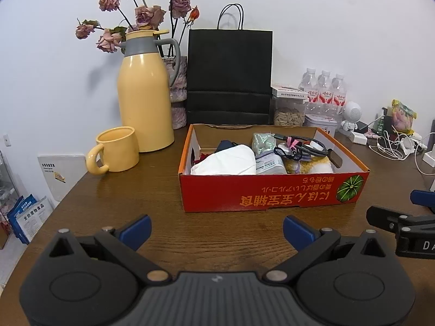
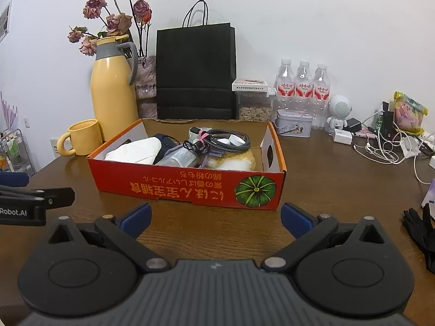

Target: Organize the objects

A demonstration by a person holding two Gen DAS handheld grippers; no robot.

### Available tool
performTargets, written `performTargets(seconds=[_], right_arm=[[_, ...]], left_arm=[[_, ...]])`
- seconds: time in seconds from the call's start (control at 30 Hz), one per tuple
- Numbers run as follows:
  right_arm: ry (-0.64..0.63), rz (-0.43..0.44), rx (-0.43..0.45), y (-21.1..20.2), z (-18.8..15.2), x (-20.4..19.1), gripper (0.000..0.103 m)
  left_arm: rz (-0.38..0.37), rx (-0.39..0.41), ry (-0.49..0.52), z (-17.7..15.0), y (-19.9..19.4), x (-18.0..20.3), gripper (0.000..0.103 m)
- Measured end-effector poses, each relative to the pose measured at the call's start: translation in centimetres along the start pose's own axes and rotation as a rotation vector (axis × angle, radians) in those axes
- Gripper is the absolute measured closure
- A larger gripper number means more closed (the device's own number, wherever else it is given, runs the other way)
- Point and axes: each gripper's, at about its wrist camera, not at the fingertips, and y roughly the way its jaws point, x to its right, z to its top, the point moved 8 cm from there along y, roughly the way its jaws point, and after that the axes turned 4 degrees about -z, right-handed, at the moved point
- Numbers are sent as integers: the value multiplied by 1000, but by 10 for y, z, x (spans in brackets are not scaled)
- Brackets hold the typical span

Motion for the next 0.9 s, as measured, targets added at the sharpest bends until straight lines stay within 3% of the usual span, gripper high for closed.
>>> performTargets(seconds=[0.9], right_arm=[[-1,-8,-9,-1,-3,-2,0]], left_arm=[[-11,-11,5,-3,-2,3,0]])
